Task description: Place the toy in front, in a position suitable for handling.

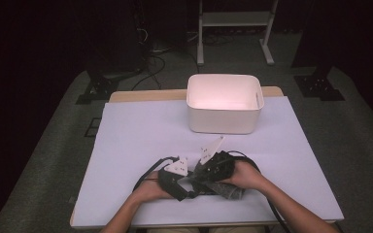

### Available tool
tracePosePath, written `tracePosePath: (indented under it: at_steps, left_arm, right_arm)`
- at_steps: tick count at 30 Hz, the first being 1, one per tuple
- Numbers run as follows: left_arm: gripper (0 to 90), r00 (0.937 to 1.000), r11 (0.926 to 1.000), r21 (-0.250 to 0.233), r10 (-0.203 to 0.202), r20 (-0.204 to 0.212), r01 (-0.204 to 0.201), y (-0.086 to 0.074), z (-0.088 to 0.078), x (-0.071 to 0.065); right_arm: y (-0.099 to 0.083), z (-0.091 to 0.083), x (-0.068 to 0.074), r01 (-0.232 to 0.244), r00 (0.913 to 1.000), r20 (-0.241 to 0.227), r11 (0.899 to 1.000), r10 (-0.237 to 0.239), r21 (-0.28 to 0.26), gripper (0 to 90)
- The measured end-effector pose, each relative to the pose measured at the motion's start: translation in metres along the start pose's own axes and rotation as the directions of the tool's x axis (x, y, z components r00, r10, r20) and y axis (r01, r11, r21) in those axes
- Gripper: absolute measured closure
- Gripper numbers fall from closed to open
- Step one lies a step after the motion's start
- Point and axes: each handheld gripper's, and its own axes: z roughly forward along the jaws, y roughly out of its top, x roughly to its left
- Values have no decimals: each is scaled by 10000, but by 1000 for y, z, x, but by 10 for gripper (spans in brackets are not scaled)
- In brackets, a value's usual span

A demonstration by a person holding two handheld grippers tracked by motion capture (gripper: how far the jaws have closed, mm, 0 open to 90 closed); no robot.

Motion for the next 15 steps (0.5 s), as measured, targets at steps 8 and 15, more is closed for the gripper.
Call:
tracePosePath:
  at_steps: [8,15]
  left_arm:
    - [298,10000,9999,53,92,34,-92,3,2,0]
    - [300,10000,10000,-13,79,10,-79,2,2,0]
  right_arm:
    - [2,0,6,175,9998,-106,9998,-175,2,827]
    - [2,0,-4,12,9999,144,10000,-12,-22,828]
